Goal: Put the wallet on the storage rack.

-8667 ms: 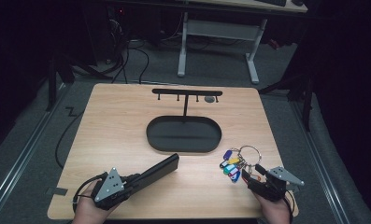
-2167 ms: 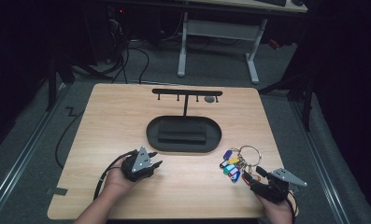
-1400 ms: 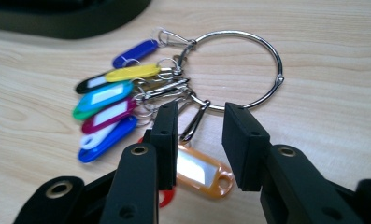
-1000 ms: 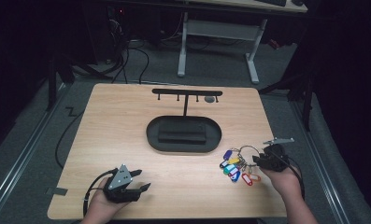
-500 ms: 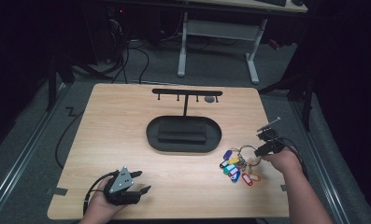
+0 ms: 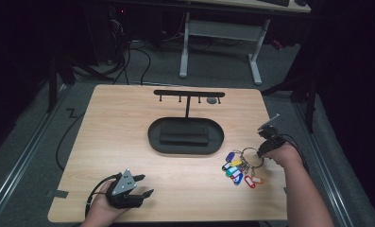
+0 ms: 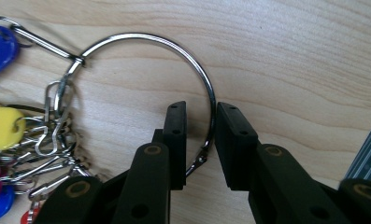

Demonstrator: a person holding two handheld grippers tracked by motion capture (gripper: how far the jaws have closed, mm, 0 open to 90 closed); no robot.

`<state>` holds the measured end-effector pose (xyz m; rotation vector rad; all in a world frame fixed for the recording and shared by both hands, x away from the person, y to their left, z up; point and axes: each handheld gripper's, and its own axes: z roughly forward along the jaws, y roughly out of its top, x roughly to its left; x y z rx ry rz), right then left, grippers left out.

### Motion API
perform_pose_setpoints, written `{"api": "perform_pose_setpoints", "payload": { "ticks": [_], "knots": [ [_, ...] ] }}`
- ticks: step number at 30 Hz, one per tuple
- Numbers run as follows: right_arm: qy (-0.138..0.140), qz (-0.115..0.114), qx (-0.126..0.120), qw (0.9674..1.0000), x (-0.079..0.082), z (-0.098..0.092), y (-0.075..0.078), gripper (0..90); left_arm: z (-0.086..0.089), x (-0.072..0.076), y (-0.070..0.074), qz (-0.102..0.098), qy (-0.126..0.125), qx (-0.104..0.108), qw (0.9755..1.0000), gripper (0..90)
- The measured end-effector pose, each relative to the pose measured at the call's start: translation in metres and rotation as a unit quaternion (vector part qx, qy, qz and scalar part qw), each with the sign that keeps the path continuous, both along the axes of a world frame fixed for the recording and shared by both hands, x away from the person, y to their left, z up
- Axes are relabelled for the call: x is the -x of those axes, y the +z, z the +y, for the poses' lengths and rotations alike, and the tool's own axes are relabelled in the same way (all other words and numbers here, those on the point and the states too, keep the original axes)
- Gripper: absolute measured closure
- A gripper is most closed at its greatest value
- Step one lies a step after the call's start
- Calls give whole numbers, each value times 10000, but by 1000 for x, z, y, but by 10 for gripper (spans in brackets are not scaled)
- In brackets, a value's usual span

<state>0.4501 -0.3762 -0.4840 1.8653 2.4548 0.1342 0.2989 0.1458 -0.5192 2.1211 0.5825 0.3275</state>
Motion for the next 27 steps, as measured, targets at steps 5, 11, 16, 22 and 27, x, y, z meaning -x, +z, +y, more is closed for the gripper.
{"api": "perform_pose_setpoints", "payload": {
  "ticks": [5,11,16,22,27],
  "knots": [
    [-25,114,20,9999,-3,-2,-2,767,1,1,1,16,28,13,10000,393],
    [7,267,152,9995,-5,1,-2,823,1,2,2,-9,28,8,10000,393],
    [339,311,271,9986,-5,7,-2,861,1,3,2,-55,19,-2,10000,395],
    [647,298,364,9968,5,16,1,873,1,3,2,-56,19,-9,10000,397],
    [851,70,260,9960,23,23,19,873,-2,4,1,-72,-37,-32,10000,398]
  ]
}}
